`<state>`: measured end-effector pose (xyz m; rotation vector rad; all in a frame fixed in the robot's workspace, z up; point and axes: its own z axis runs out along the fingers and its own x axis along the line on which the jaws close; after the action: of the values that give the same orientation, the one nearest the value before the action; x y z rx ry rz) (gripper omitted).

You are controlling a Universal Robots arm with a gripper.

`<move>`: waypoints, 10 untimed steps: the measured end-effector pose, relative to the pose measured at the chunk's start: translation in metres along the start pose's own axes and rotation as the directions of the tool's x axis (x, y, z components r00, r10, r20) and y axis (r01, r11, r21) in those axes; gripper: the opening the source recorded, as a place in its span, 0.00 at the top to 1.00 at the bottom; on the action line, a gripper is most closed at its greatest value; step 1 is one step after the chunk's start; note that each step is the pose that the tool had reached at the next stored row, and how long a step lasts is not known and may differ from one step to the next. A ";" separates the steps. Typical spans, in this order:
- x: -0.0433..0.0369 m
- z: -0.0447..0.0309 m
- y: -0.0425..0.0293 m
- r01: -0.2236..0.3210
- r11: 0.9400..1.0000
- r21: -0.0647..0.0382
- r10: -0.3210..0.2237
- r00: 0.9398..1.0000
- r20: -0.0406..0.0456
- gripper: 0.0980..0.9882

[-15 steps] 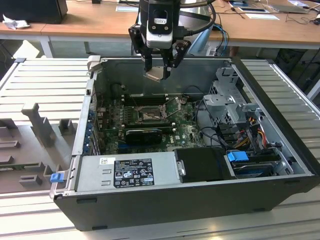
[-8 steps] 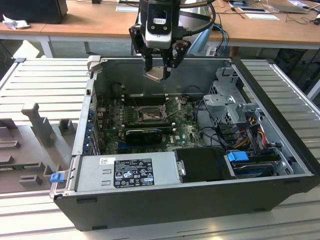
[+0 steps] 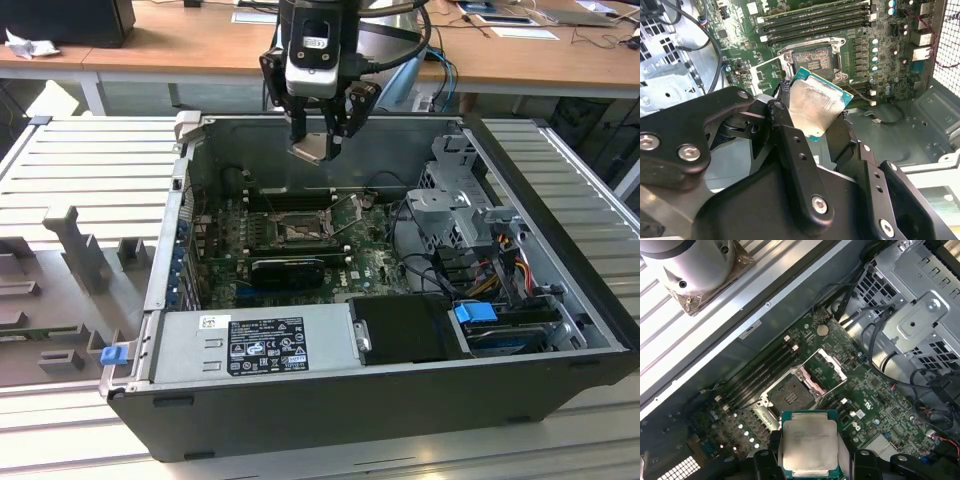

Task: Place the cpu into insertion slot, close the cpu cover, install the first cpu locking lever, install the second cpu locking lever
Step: 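Place the cpu into insertion slot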

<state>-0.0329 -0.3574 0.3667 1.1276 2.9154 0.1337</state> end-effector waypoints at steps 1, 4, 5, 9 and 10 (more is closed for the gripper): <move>0.0000 0.0002 0.0000 -0.024 1.000 0.000 0.024 1.000 0.002 0.52; 0.0000 0.0005 0.0000 -0.084 0.996 -0.001 0.084 0.996 0.008 0.52; 0.0000 0.0006 0.0000 -0.092 0.996 -0.002 0.092 0.996 0.008 0.52; 0.0000 0.0021 -0.0001 -0.109 0.994 -0.001 0.109 0.994 0.010 0.52; 0.0000 0.0029 -0.0002 -0.109 0.994 -0.001 0.109 0.994 0.011 0.52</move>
<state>-0.0329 -0.3574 0.3638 1.2834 2.8444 0.1288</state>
